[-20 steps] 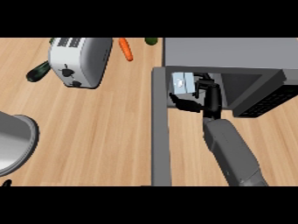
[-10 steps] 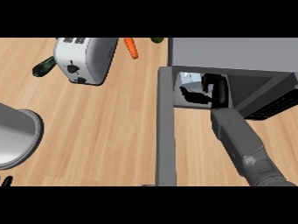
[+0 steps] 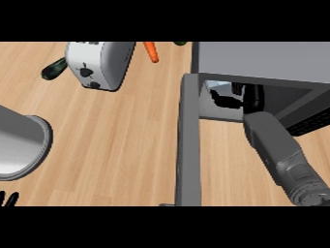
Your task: Pick up the milk, place it into the microwave and close the microwave
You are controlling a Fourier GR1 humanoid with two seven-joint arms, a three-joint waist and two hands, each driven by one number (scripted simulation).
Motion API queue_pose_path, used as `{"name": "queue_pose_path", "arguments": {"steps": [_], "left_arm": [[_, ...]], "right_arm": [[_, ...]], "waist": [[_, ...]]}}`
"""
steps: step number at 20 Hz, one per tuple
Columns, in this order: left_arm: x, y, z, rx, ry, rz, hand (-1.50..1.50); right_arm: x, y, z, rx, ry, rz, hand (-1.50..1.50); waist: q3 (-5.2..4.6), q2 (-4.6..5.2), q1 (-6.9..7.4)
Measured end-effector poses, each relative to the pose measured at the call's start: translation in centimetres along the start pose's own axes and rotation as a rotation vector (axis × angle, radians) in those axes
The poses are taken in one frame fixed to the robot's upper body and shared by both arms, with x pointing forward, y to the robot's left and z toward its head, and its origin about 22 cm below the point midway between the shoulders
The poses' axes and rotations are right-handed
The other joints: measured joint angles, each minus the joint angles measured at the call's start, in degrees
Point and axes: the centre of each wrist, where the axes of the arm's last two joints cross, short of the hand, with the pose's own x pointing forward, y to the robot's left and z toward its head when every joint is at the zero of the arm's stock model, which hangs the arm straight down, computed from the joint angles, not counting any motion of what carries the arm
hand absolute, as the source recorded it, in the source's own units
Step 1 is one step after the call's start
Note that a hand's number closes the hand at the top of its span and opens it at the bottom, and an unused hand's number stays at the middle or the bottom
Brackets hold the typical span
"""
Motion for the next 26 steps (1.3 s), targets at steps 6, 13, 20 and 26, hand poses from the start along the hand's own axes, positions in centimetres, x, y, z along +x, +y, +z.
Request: {"name": "queue_pose_path", "arguments": {"steps": [6, 13, 20, 26], "left_arm": [[-0.3, 0.2, 0.0, -0.008, 0.002, 0.007, -1.5], [-0.8, 0.3, -0.5, -0.014, 0.009, 0.001, -1.5], [-1.2, 0.3, -0.9, -0.031, 0.023, 0.008, -1.5], [-1.3, 0.4, -1.6, -0.044, 0.011, 0.008, -1.5]], "right_arm": [[1.2, -0.6, -1.9, -0.053, -0.039, -0.004, 1.5], [2.2, -1.6, -3.6, -0.15, -0.083, 0.021, 1.5], [2.7, -1.9, -4.4, -0.256, -0.081, 0.12, 1.5], [0.3, -3.4, -3.3, -0.309, 0.029, 0.266, -1.5]], "waist": [[0.07, 0.3, 0.67], [0.07, 0.89, 1.44], [0.07, 1.27, 2.11], [-0.28, 2.16, 2.63]]}}
